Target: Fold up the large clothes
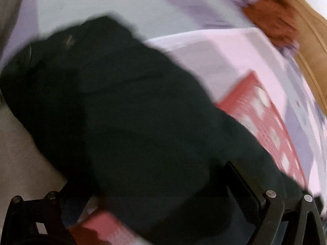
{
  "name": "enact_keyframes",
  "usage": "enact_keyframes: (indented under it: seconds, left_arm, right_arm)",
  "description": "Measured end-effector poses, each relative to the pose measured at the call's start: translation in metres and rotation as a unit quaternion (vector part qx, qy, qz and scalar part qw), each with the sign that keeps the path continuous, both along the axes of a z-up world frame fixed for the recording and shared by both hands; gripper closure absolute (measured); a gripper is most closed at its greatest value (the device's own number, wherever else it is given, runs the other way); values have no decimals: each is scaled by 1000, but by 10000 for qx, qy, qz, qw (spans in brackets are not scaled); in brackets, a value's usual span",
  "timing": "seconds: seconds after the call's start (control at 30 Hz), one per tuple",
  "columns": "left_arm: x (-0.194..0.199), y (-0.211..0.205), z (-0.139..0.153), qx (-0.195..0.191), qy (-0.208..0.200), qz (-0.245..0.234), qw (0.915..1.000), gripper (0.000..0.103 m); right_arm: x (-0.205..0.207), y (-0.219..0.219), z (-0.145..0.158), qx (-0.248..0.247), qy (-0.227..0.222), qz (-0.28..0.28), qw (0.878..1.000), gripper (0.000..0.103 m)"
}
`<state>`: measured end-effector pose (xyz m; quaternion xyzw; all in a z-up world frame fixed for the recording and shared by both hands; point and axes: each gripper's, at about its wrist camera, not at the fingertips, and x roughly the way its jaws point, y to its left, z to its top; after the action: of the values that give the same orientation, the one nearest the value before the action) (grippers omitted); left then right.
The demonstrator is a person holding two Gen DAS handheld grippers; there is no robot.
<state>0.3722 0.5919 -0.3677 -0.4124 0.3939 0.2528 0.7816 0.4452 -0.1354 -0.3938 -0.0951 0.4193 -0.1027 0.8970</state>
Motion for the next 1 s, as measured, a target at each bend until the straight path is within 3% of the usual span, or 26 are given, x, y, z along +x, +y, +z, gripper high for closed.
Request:
enact_keyframes:
  seconds: [0.07,0.1,0.13,0.2,0.37,0.5,0.6,0.77,1.0]
  left_arm:
    - [1,9,0,-5,-163,224,9996,10]
    - [5,13,3,4,-160,160,9997,33]
    - [5,14,7,-61,-282,82,9996,66]
    - [1,12,26,-50,-673,-50,9977,79]
    - [1,-18,84,801,-1090,-601,9890,82]
    - [11,-56,134,1281,-1439,-1130,9747,82]
    - [22,-107,168,1540,-1676,-1707,9587,82]
    - [45,-205,194,1679,-1871,-2506,9349,82]
    - [66,-371,188,1661,-1955,-3441,9032,82]
  right_arm:
    - [0,-3,-1,108,-8,13,9999,28]
    - [-4,-5,-2,127,-9,27,9999,28]
    - [-4,-6,-2,142,-12,30,9999,28]
    - [-3,-5,-3,133,-22,28,9999,28]
    - [-1,-5,-4,123,-20,29,9999,28]
    - [0,-5,-4,114,-16,24,9999,28]
    - [0,-4,-4,85,-11,24,10000,28]
    - [2,-5,-3,155,6,26,9999,28]
    - [5,-12,10,312,264,310,9987,29]
